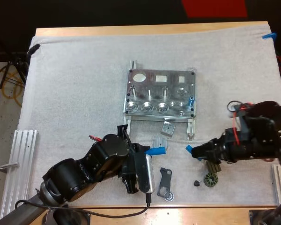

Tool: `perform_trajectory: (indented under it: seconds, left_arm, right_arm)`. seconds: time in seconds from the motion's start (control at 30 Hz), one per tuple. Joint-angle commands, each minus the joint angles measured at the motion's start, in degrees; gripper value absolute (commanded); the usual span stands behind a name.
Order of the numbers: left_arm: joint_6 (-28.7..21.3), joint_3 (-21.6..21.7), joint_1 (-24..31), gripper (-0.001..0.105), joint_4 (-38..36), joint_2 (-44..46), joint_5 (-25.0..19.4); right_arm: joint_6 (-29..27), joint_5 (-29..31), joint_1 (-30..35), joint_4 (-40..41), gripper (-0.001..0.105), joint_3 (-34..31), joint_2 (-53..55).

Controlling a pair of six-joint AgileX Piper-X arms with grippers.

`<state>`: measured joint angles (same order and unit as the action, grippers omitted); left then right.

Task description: Load cells from right to left

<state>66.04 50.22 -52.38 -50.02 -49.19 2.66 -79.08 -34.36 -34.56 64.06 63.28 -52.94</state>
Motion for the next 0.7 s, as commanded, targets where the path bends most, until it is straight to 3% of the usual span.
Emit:
perform_trajectory:
  seconds: [0.0, 0.27, 0.67]
  left_arm:
    - [0.93, 0.11, -0.13, 0.002, 0.23, 0.62, -0.55]
    - [0.93, 0.11, -0.13, 0.002, 1.36, 0.62, -0.31]
    - [0.93, 0.11, -0.13, 0.002, 2.12, 0.62, 2.7]
  right_arm:
    - [2.51, -2.42, 0.18, -4.59, 0.045, -1.76, 0.17]
    - [7.35, -3.49, -1.2, -14.2, 0.045, -7.25, 0.05]
    - [13.18, 2.81, -9.21, -23.36, 0.045, -11.85, -0.89]
